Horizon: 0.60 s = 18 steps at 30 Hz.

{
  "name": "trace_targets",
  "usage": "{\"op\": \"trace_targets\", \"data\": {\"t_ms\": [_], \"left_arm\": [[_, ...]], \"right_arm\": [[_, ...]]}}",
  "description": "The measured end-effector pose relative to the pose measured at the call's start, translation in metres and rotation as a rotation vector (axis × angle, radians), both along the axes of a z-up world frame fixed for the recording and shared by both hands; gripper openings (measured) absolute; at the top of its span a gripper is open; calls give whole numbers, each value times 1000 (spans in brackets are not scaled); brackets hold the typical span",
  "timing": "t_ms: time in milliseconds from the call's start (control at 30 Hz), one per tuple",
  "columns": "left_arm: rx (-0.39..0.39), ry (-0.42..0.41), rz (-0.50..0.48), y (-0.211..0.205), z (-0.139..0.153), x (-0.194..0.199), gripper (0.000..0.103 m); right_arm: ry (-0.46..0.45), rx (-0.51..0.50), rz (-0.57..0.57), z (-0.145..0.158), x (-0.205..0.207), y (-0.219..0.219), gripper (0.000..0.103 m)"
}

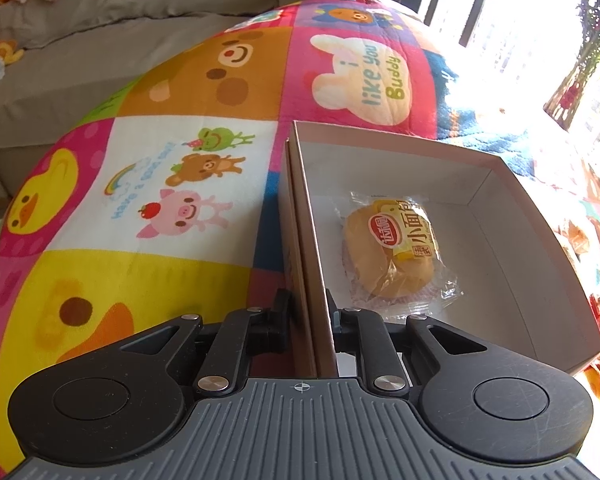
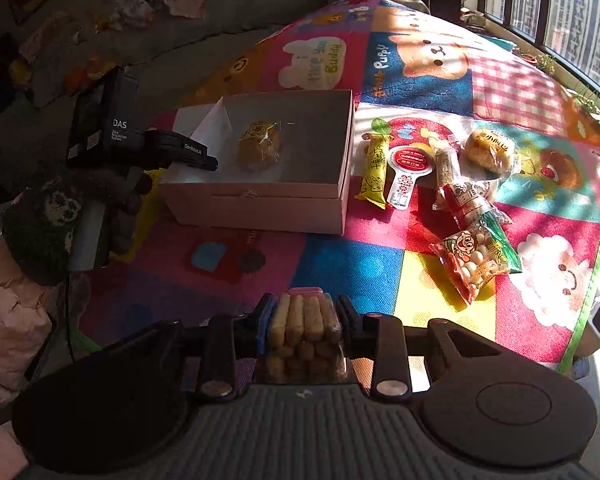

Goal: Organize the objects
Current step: 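Grasp the pink-capped biscuit stick pack with the right tool and drop it in the box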

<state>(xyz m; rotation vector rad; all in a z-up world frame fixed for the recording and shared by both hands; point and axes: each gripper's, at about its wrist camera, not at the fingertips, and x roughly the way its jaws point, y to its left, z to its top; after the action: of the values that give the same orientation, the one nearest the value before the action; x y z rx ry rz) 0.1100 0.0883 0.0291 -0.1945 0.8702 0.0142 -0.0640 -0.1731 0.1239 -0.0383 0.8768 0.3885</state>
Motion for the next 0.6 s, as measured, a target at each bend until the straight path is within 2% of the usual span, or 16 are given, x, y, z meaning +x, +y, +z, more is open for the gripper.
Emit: {"op": "trace_targets", "data": {"t_ms": [200, 333, 367, 400, 433, 500, 600], "left_arm": [[-6, 2, 3, 1, 1, 0, 17], [-8, 9, 0, 1, 1, 0, 18], [-9, 9, 1, 1, 1, 0, 18], [-9, 10, 3, 1, 1, 0, 18], [-10, 11, 3, 0, 1, 1, 18], [-12, 11, 7, 0, 2, 0, 18], [-11, 12, 4, 0, 2, 0, 18]], "right_arm": [[-136, 19, 45, 43, 21, 20, 31], [-221, 54, 64, 64, 55, 38, 30], [-240, 54, 67, 68, 64, 43, 26], [-261, 51, 69, 73, 75, 48, 11], [-290, 51, 61, 80, 86, 54, 1], [-364, 46, 48, 90, 99, 60, 1], [-350, 71, 19, 89, 113, 58, 2]]}}
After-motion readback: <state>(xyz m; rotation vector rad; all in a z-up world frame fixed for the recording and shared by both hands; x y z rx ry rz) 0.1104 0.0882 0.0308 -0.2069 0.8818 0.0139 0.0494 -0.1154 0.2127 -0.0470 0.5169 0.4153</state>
